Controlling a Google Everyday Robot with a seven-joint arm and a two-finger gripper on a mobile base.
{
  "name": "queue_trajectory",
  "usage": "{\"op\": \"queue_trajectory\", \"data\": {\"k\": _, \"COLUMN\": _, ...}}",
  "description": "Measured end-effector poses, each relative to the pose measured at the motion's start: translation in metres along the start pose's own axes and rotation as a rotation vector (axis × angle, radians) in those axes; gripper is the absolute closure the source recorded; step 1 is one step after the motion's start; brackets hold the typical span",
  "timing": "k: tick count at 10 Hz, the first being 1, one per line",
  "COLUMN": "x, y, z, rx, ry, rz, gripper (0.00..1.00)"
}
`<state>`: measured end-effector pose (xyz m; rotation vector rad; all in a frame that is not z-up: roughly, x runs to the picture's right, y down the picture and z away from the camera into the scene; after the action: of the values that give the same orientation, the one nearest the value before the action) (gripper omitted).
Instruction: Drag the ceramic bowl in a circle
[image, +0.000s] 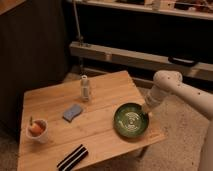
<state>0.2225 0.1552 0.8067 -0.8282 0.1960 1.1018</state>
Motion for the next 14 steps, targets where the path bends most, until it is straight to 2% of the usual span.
{"op": "queue_trajectory", "data": {"k": 1, "x": 0.010, "y": 0.016, "z": 0.001, "rx": -0.020, "ry": 0.001, "rz": -0.024, "gripper": 1.00}}
{"op": "queue_trajectory", "data": {"k": 3, "x": 0.029, "y": 0.058, "z": 0.003, "rx": -0.090, "ry": 0.009, "rz": -0.097, "gripper": 1.00}}
{"op": "queue_trajectory", "data": {"k": 4, "x": 0.030, "y": 0.078, "z": 0.006, "rx": -0.143, "ry": 0.012, "rz": -0.129, "gripper": 1.00}}
{"op": "queue_trajectory", "data": {"k": 5, "x": 0.025, "y": 0.098, "z": 0.012, "rx": -0.224, "ry": 0.024, "rz": -0.154, "gripper": 1.00}}
{"op": "queue_trajectory", "data": {"k": 6, "x": 0.018, "y": 0.113, "z": 0.019, "rx": -0.263, "ry": 0.038, "rz": -0.172, "gripper": 1.00}}
{"op": "queue_trajectory", "data": {"k": 7, "x": 0.011, "y": 0.131, "z": 0.028, "rx": -0.271, "ry": 0.053, "rz": -0.193, "gripper": 1.00}}
{"op": "queue_trajectory", "data": {"k": 8, "x": 0.004, "y": 0.149, "z": 0.043, "rx": -0.263, "ry": 0.065, "rz": -0.211, "gripper": 1.00}}
{"op": "queue_trajectory", "data": {"k": 9, "x": 0.000, "y": 0.156, "z": 0.050, "rx": -0.251, "ry": 0.066, "rz": -0.217, "gripper": 1.00}}
{"op": "queue_trajectory", "data": {"k": 12, "x": -0.021, "y": 0.163, "z": 0.057, "rx": -0.141, "ry": 0.047, "rz": -0.210, "gripper": 1.00}}
{"op": "queue_trajectory", "data": {"k": 14, "x": -0.045, "y": 0.160, "z": 0.057, "rx": -0.090, "ry": 0.034, "rz": -0.187, "gripper": 1.00}}
